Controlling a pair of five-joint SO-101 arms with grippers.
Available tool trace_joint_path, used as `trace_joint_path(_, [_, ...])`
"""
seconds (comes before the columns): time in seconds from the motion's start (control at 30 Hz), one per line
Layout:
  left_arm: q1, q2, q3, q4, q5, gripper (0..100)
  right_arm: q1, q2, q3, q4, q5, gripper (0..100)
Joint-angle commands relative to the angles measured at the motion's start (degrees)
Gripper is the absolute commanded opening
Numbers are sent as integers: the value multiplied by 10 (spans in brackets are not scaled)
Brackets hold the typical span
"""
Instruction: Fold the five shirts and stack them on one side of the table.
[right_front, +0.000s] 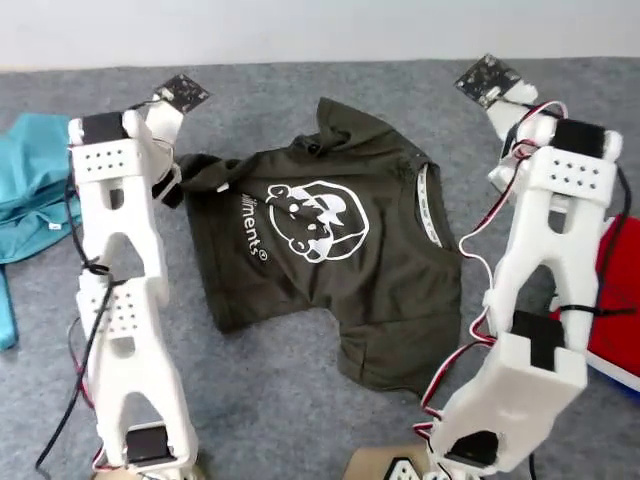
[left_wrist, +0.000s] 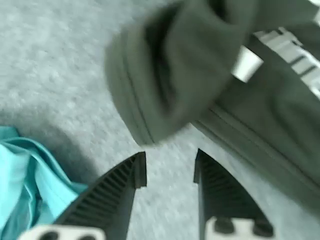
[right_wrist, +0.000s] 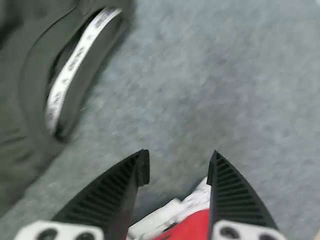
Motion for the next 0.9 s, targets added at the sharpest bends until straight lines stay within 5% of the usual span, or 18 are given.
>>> trace_joint_path(0.0, [4, -131, 168, 17, -39, 163, -12, -51, -8, 66, -23, 198])
trace_joint_path(0.2, [4, -245, 393, 16, -95, 160, -40, -73, -8, 167, -45, 198])
trace_joint_path(0.5, [18, -333, 553, 15, -117, 159, -64, -100, -4, 229, -98, 198])
trace_joint_path(0.87, [159, -462, 776, -25, -114, 159, -60, -133, 77, 228, -107, 198])
